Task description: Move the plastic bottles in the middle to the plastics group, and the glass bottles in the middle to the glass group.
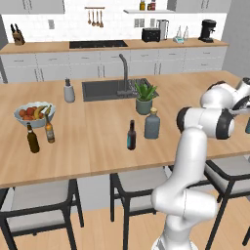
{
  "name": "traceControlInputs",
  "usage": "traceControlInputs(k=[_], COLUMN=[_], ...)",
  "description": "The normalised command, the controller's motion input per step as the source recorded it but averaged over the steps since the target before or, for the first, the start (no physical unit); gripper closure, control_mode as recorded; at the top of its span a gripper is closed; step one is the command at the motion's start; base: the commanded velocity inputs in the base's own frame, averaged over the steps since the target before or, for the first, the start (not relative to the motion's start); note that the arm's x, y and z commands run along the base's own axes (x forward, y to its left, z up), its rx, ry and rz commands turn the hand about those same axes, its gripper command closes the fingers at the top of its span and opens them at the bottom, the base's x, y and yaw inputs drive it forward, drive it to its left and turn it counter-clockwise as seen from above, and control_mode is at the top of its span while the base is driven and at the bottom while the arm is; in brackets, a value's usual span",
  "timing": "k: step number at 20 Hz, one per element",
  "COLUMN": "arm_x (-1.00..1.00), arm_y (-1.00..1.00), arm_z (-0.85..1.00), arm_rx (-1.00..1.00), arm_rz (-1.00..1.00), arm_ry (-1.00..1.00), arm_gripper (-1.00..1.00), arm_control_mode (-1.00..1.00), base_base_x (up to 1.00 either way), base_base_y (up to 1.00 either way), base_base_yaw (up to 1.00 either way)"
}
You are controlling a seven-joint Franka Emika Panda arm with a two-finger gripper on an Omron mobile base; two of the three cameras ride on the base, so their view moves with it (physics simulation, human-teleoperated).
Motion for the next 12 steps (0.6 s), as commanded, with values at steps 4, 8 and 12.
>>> traceControlInputs(k=[4,8,12], arm_x=[0.00,0.00,0.00], arm_y=[-0.46,-0.53,-0.52], arm_z=[0.00,0.00,-0.03], arm_rx=[0.00,0.00,0.00], arm_rz=[0.00,0.00,0.00], arm_ry=[-0.03,-0.01,0.00], arm_gripper=[1.00,1.00,1.00], arm_control_mode=[-1.00,-1.00,-1.00], base_base_x=[0.00,0.00,0.00], base_base_y=[0.00,0.00,0.00], base_base_yaw=[0.00,0.00,0.00])
